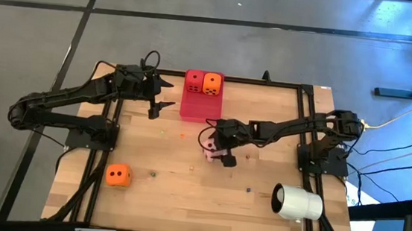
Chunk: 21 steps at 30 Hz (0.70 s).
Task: Pick & Place Dice
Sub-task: Put the large pink dice into the bin
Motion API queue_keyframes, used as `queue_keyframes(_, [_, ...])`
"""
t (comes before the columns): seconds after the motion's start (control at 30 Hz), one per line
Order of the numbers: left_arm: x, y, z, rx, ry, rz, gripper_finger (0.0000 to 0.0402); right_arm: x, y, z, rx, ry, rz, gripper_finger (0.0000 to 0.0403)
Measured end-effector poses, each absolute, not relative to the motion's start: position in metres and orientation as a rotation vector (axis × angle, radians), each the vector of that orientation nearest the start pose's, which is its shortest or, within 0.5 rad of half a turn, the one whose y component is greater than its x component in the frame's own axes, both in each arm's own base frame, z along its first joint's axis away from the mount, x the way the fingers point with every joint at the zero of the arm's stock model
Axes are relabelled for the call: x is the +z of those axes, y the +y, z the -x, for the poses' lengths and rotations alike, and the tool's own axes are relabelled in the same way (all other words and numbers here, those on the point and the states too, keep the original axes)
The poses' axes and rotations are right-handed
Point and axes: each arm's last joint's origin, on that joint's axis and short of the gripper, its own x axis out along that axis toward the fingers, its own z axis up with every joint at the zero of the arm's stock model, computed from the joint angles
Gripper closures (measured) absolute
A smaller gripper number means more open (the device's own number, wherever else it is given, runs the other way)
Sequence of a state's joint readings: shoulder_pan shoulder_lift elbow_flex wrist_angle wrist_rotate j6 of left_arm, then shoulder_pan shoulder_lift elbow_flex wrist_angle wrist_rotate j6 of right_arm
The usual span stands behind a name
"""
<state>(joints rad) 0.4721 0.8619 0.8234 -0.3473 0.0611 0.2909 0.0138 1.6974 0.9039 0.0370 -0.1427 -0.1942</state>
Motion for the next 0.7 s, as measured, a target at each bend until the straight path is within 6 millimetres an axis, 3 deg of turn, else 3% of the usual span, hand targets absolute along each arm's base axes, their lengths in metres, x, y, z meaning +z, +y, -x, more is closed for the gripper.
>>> queue_keyframes(0.7, [0.318,0.0824,-0.1654,0.347,0.431,-0.181,0.0096,0.1596,0.0059,-0.3323,0.279,0.832,0.108,0.0003])
